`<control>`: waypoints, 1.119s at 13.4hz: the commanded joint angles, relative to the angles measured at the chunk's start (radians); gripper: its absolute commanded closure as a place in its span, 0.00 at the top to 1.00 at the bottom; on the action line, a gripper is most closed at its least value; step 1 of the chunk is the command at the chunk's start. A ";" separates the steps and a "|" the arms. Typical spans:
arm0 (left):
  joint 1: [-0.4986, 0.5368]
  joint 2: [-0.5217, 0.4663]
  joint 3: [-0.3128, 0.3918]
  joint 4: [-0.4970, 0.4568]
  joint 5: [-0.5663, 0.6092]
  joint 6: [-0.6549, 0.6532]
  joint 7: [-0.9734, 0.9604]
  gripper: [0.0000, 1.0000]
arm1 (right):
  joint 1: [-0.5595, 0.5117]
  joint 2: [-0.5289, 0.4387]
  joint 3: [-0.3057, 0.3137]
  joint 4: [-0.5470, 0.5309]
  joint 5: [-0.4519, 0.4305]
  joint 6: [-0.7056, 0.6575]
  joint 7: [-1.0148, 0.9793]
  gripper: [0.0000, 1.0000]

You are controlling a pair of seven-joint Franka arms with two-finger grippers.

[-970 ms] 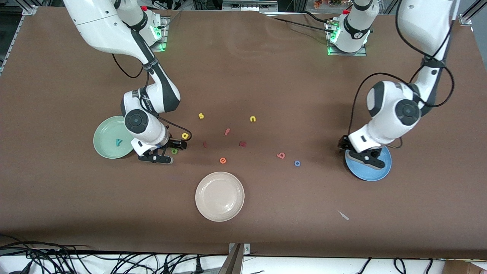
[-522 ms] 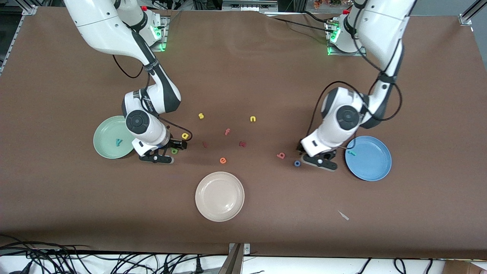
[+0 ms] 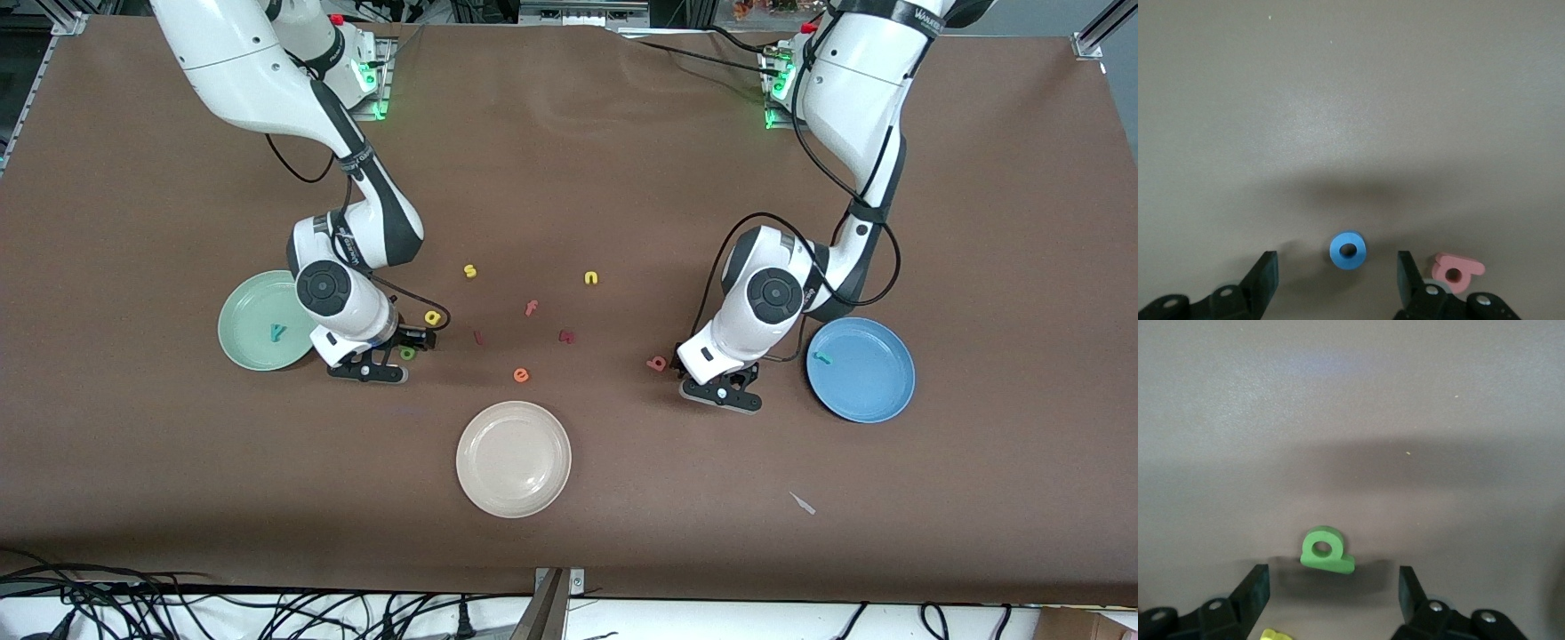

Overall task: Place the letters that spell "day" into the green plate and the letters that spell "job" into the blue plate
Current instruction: 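Grasp the blue o with the left gripper while the right grasps p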

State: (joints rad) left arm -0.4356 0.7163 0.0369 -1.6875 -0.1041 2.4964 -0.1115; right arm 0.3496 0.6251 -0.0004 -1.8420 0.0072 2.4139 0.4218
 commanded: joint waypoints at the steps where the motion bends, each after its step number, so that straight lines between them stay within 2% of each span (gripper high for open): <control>1: -0.014 0.032 0.009 0.031 -0.025 0.007 0.001 0.79 | -0.006 0.019 0.003 0.015 -0.003 0.013 -0.018 0.81; 3: -0.018 0.051 0.011 0.032 -0.023 0.009 0.001 0.78 | -0.006 0.022 0.003 0.015 -0.001 0.014 -0.018 0.77; 5: -0.020 0.066 0.011 0.031 -0.020 0.053 0.003 0.76 | -0.006 0.025 0.005 0.015 -0.001 0.014 -0.020 0.66; 8: -0.034 0.066 0.021 0.031 -0.020 0.053 0.004 0.66 | -0.006 0.025 0.005 0.017 0.000 0.014 -0.020 0.56; 9: -0.034 0.068 0.026 0.029 -0.019 0.053 0.009 0.57 | -0.006 0.025 0.005 0.017 0.000 0.014 -0.020 0.53; 11: -0.038 0.066 0.026 0.026 -0.016 0.055 0.016 0.29 | -0.006 0.025 0.005 0.017 0.002 0.014 -0.018 0.46; 12: -0.038 0.066 0.027 0.026 -0.011 0.053 0.016 0.17 | -0.006 0.025 0.005 0.017 0.002 0.014 -0.018 0.43; 13: -0.040 0.066 0.029 0.028 -0.011 0.053 0.018 0.09 | -0.006 0.025 0.005 0.017 0.002 0.014 -0.017 0.42; 15: -0.051 0.055 0.049 0.026 -0.009 0.053 0.026 0.04 | -0.006 0.025 0.005 0.017 0.014 0.014 -0.018 0.41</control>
State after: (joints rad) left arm -0.4646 0.7575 0.0560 -1.6722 -0.1040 2.5430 -0.1088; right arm 0.3491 0.6371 0.0008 -1.8333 0.0086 2.4235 0.4159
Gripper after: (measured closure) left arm 0.722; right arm 0.581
